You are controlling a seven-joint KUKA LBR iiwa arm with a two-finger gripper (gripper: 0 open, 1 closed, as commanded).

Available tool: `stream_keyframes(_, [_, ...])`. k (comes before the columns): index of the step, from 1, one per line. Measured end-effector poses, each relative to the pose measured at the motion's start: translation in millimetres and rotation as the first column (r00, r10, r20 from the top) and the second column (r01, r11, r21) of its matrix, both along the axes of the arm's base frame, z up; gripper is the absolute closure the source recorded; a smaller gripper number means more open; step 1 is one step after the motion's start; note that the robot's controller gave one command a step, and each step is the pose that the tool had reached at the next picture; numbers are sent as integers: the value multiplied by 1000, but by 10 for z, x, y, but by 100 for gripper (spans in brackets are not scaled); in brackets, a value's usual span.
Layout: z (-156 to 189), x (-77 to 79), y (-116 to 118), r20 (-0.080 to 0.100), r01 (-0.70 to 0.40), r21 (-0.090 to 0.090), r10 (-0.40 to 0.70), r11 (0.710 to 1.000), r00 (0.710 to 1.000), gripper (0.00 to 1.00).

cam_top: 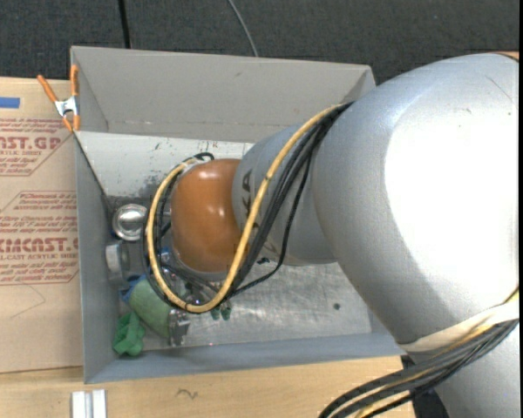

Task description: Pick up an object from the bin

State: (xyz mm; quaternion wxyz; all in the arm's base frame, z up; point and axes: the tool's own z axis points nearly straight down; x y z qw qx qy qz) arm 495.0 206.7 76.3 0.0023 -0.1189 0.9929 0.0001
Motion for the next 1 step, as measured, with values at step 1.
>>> stream_keyframes(1, [3,-4,-19,-2,1,-1,-1,1000,1000,100])
